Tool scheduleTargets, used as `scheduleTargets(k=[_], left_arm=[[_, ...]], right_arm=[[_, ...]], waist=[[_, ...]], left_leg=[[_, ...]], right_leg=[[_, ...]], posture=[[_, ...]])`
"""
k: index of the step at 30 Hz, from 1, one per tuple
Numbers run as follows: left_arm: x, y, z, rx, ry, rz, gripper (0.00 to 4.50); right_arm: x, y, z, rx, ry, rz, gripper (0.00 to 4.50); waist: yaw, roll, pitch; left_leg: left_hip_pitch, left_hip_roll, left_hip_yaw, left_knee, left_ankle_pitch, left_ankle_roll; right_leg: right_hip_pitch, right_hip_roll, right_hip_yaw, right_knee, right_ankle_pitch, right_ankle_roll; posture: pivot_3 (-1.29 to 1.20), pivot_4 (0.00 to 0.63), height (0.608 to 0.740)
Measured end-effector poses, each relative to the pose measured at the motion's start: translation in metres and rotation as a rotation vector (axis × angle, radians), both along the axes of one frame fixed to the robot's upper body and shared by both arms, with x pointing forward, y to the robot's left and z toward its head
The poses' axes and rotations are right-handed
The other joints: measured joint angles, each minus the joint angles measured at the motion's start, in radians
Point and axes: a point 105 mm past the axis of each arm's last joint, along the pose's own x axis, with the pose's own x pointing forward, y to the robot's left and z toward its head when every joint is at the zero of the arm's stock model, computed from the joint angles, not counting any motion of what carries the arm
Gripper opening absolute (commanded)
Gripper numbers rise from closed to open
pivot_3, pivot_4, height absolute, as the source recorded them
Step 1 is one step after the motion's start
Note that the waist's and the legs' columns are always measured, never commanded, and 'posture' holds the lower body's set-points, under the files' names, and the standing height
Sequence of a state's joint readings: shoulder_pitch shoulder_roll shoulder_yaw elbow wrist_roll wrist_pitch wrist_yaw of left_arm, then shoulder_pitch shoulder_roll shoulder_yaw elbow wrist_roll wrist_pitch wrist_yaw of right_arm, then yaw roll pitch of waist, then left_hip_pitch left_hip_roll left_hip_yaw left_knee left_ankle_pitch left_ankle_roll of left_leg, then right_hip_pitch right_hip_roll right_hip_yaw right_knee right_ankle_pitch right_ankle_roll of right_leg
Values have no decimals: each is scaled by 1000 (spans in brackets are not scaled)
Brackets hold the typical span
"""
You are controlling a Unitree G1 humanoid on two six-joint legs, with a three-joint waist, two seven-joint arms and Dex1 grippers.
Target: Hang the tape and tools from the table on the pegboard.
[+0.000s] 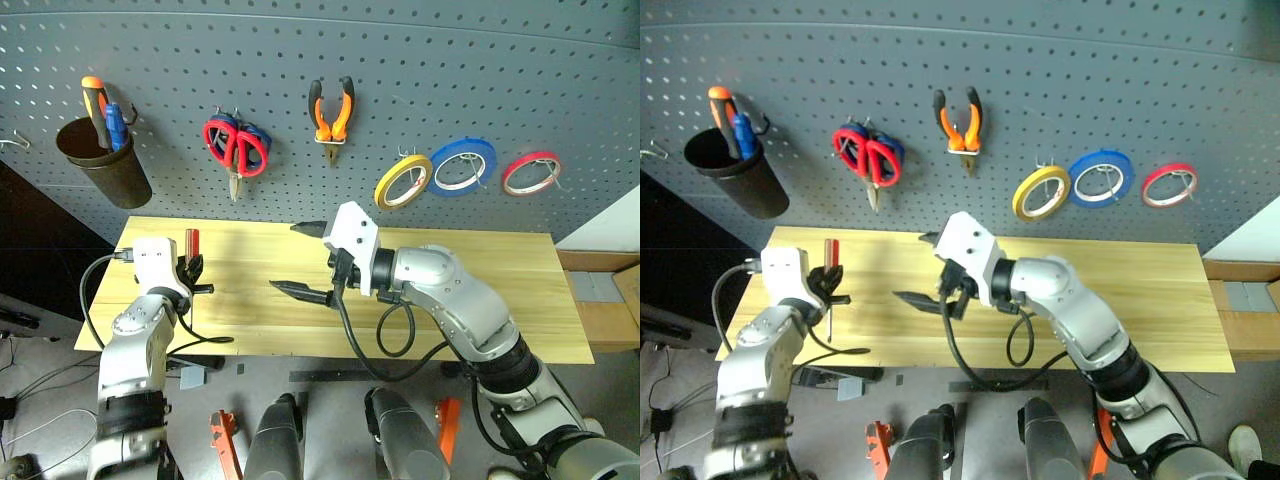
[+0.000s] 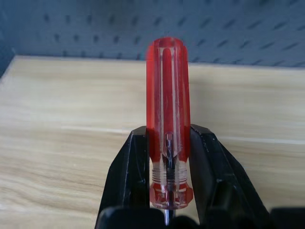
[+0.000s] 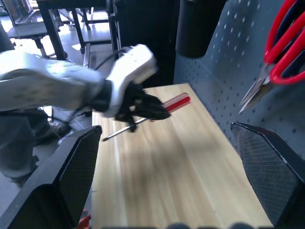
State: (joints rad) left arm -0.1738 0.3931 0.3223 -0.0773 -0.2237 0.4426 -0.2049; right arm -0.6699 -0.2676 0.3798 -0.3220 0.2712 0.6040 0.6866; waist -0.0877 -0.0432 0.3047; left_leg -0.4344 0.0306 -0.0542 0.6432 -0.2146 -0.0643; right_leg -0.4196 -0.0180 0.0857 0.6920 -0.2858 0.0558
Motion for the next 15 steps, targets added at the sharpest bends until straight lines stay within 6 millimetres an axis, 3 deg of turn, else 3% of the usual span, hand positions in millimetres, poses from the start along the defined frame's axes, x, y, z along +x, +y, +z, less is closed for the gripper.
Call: scheduleTargets(k=[6,15], left_arm=[[-15,-15,69,216,-285,-50,794],[3,-30,213,335,-756,-67,794]], right_arm=[[7,-12,8,3,-5,4,4500],[19,-17,29,25,-45,-4,4500]], waist=[[8,-1,-1],[9,-2,-2]], left_leg=[[0,-2,0,0,0,0],[-3,-4,-5,0,0,0]], right_leg=[[2,0,-5,0,0,0],[4,2,-15,-5,0,0]], posture=[[-57,241,740],[-76,225,740]])
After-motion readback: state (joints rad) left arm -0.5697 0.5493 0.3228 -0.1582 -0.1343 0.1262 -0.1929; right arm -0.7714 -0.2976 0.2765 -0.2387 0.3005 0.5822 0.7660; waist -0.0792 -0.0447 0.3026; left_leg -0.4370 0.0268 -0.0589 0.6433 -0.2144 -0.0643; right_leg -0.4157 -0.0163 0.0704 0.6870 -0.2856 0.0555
